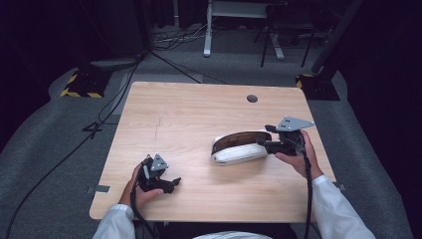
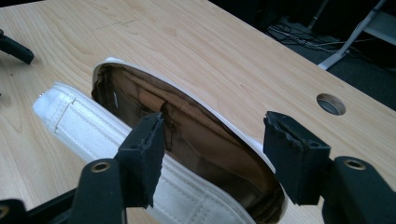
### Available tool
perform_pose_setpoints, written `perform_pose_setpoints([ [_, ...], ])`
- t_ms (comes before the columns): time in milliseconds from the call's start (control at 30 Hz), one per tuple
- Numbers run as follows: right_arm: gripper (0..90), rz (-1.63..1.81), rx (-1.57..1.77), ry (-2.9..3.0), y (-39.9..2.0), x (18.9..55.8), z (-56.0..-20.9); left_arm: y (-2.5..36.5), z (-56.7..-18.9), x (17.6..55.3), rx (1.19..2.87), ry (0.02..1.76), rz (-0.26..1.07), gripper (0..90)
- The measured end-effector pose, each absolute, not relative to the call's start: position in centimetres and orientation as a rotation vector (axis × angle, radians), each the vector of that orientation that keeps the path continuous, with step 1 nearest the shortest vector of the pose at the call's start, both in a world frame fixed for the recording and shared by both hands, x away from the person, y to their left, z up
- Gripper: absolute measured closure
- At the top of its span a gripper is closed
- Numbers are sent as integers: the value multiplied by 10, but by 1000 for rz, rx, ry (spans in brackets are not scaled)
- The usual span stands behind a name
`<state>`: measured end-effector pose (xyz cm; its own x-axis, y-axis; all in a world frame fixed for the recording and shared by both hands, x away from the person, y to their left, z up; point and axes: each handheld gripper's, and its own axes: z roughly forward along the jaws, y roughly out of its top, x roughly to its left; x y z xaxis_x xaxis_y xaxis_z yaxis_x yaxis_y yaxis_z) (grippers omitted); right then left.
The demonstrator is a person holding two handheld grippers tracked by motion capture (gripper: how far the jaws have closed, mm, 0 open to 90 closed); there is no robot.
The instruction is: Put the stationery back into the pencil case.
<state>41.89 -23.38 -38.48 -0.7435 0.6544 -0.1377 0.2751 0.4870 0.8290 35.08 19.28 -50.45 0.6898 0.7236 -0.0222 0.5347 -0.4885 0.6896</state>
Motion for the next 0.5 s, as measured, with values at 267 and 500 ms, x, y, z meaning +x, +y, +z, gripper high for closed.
perform_pose_setpoints([
  [267, 362, 1146, 763, 2296, -244, 413, -382, 193, -504, 351, 2212, 958, 355, 147],
  [500, 347, 1134, 766, 2289, -256, 407, -381, 193, -505, 351, 2211, 959, 355, 148],
])
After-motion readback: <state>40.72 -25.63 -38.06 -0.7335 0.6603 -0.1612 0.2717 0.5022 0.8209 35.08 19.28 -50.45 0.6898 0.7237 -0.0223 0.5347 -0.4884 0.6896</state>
